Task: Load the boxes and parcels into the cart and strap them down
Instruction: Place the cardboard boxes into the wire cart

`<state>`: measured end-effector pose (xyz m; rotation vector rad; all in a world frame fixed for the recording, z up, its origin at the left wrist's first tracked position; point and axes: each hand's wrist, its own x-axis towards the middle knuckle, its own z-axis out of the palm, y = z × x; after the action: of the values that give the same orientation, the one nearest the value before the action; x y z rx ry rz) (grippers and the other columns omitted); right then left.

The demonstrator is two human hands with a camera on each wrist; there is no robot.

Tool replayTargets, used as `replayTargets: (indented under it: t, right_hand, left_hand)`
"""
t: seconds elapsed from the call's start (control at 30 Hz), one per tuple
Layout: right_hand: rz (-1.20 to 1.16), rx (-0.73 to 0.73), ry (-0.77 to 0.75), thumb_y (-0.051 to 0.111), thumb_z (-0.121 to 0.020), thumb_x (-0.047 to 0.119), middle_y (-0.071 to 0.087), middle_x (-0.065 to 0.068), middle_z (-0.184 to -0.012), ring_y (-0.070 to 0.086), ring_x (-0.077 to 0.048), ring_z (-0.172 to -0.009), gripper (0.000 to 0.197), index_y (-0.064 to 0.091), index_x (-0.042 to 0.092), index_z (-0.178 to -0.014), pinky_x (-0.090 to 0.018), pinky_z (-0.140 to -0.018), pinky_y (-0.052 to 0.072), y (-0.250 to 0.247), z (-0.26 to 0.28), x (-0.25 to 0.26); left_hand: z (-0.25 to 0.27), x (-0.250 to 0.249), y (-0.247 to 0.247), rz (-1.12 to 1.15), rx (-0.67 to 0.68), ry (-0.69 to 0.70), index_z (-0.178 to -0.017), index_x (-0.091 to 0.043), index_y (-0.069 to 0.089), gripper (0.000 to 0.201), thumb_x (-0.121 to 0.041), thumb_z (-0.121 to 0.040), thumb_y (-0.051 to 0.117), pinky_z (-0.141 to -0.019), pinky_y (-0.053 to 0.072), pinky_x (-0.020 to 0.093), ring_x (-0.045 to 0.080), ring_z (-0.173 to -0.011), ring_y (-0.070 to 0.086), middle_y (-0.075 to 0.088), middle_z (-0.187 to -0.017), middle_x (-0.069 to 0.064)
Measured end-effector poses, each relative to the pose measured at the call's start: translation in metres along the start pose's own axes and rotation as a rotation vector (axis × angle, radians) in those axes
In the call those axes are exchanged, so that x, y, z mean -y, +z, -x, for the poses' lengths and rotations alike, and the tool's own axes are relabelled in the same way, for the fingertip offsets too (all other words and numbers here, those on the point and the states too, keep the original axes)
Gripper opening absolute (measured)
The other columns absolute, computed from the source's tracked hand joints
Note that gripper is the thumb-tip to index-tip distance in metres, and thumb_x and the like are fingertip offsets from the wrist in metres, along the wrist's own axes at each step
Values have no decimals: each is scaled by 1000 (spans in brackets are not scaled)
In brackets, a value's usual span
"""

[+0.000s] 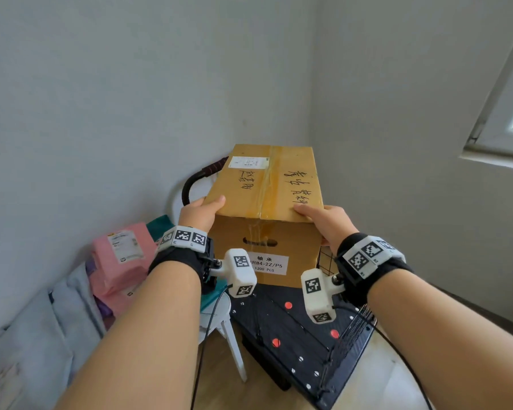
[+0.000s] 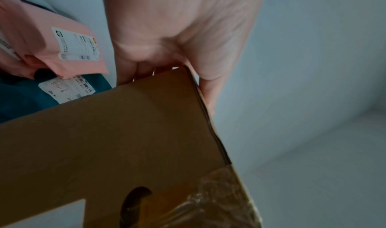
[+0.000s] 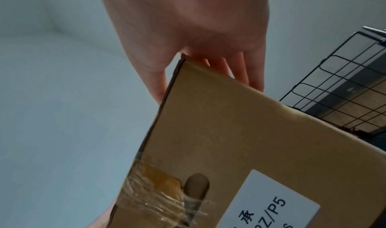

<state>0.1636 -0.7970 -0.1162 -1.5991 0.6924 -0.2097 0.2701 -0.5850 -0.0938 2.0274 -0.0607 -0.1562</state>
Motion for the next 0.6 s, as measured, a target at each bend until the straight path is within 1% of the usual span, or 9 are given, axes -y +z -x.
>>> replayTargets:
  t: [0.07,0.13,0.17,0.27,0.33,0.4,0.47,0.53,0.6]
  right_hand:
    - [6,-32,26,70,-81,48,68,0,-95,66,-16,-84,42,58,18,-108,-28,-62,51,8,-13,-3]
    - [5,-65,61,70,-82,48,68,-1,-94,65,-16,-83,43,58,17,-109,-27,-59,49,18,-27,-6]
    - [-1,-80,79,70,-82,47,67,-1,-94,65,-16,-83,43,58,16,-110,-27,-59,48,23,-35,-8]
    - [-14,-128,131,69,-82,47,66,-2,-94,63,-17,-84,43,57,16,-109,-29,-62,49,42,-56,-13]
    - [-31,-165,166,70,-82,46,65,-1,-93,62,-17,-83,41,56,16,-107,-29,-64,49,54,-69,-17]
    - [-39,-206,206,70,-82,47,66,-2,-95,63,-18,-86,43,57,15,-108,-31,-68,50,64,-79,-21]
    - [-45,-247,230,70,-82,47,66,-3,-98,63,-19,-87,43,57,15,-109,-29,-65,49,73,-87,-26]
    - [-61,-282,243,69,-83,45,66,-3,-96,62,-17,-84,41,58,15,-107,-28,-61,47,77,-94,-31]
    - [-63,-304,262,69,-83,45,67,-2,-95,63,-17,-84,41,58,14,-107,-29,-63,49,80,-102,-36]
  left_hand:
    - [-25,6,5,-33,37,-8,-128,-15,58,47,-46,-92,55,-81,38,27,19,-94,52,55,-101,-2]
    - [-50,11,10,-60,90,-22,-126,-14,59,48,-48,-91,54,-81,42,28,22,-95,57,60,-102,2]
    - [-63,14,11,-73,115,-18,-125,-14,60,48,-48,-91,54,-80,43,29,22,-95,58,61,-102,3]
    - [-103,19,13,-126,172,-12,-124,-14,61,46,-48,-92,53,-76,40,27,21,-91,56,61,-103,4]
    - [-129,23,15,-178,238,-9,-125,-15,60,49,-50,-92,52,-81,44,30,23,-96,59,64,-110,6]
    - [-151,29,18,-226,300,-1,-126,-13,60,53,-52,-91,51,-91,48,34,27,-103,61,65,-115,9]
    - [-168,34,23,-262,349,8,-127,-14,58,52,-52,-92,50,-95,47,35,28,-107,60,63,-119,9]
    - [-183,39,29,-267,388,10,-131,-17,56,53,-51,-92,50,-100,45,37,27,-112,58,61,-124,8]
    - [-195,43,36,-284,425,16,-134,-18,54,51,-50,-93,49,-100,44,35,27,-114,57,60,-126,7]
